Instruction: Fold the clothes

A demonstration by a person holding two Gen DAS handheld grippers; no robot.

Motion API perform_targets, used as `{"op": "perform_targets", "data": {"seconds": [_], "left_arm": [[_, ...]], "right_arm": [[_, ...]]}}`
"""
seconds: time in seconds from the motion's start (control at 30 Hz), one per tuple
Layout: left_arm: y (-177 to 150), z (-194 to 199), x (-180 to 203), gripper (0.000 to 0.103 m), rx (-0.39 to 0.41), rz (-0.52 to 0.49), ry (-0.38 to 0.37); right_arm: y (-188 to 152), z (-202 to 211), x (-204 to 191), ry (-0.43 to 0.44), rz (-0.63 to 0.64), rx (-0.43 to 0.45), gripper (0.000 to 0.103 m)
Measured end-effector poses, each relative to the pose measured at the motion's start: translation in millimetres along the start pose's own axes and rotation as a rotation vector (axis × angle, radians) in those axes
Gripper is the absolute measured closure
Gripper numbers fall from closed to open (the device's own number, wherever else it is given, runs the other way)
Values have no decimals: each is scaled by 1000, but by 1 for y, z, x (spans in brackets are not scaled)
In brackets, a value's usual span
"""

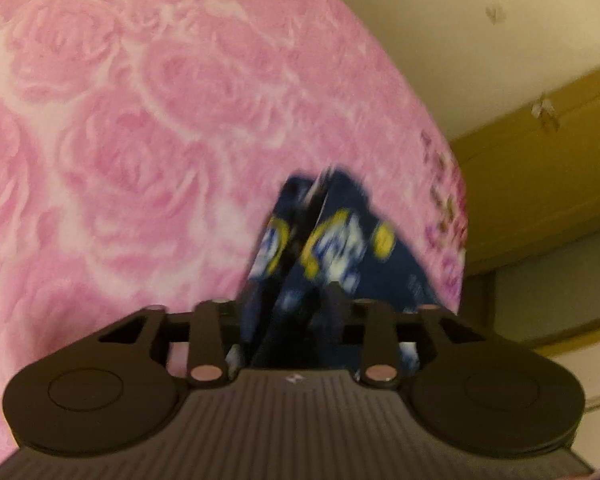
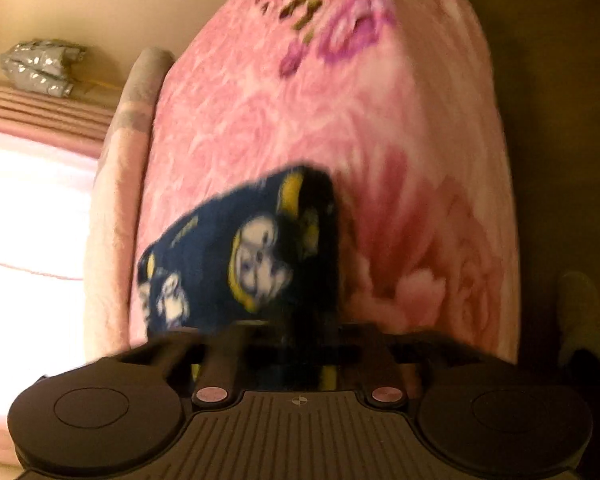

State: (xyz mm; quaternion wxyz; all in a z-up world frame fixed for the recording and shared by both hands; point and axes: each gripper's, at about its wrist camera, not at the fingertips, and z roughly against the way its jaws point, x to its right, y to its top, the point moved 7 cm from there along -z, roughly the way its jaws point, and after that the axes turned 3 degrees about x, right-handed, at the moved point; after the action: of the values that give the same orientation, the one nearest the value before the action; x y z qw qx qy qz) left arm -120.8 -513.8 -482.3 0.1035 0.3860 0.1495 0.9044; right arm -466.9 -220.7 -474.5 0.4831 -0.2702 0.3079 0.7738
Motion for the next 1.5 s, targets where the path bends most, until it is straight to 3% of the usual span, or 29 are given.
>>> {"op": "perform_targets", "data": {"seconds": [0.17, 0.2, 0.23, 0.27, 0.3, 0.4, 0.47, 0.53, 0.57, 0.63, 0.67, 0.7, 0.77, 0.9, 0.97, 1.07, 1.2, 1.37, 1.43, 1.5], "left_arm": [[31, -33, 13, 60, 22, 20, -15], [35, -43, 16, 64, 13, 10, -18], [37, -51, 20, 72, 3, -4, -23], [38, -59, 23, 83, -4, -25, -28], [37, -66, 26, 97, -2, -57, -30], [34, -76, 29, 96, 42, -182, 42], [29, -81, 24, 94, 58, -221, 85], [30, -77, 20, 80, 78, -206, 137], [32, -72, 20, 78, 95, -197, 171], [39, -54, 20, 82, 153, -183, 248], [41, -43, 20, 82, 175, -179, 302], [42, -32, 23, 82, 186, -182, 341], [36, -9, 39, 82, 193, -217, 343], [0, 16, 73, 95, 150, -315, 299], [-25, 15, 76, 96, 117, -345, 296], [-56, 7, 65, 98, 80, -366, 346], [-81, 15, 41, 97, 91, -363, 415], [-92, 56, 34, 99, 111, -323, 498], [-95, 69, 46, 99, 141, -334, 485], [-98, 71, 60, 99, 158, -355, 451]], "right_arm": [[30, -10, 2, 54, -77, 73, 22], [35, -17, 2, 65, -85, 69, 26], [39, -24, 1, 75, -88, 62, 33], [42, -34, 2, 69, -89, 45, 58], [43, -43, 4, 63, -95, 26, 91], [44, -47, 9, 16, -50, 43, 98], [44, -45, 17, -37, -27, 75, 98], [46, -41, 28, -114, -29, 81, 98], [47, -38, 34, -153, -30, 83, 98], [53, -26, 33, -187, 11, 105, 97], [56, -20, 29, -210, 59, 112, 91], [57, -15, 21, -220, 114, 119, 62], [59, -5, 2, -224, 222, 136, 28], [40, -2, -59, -100, 459, 97, 29], [9, -15, -80, -71, 614, 28, 36], [-41, -36, -109, -28, 843, -83, 37], [-100, -57, -95, -86, 1068, -168, 37], [-102, -36, -70, -132, 1064, -213, 37], [-97, -24, -65, -152, 1038, -225, 37], [-99, -18, -83, -103, 1061, -188, 37]]}}
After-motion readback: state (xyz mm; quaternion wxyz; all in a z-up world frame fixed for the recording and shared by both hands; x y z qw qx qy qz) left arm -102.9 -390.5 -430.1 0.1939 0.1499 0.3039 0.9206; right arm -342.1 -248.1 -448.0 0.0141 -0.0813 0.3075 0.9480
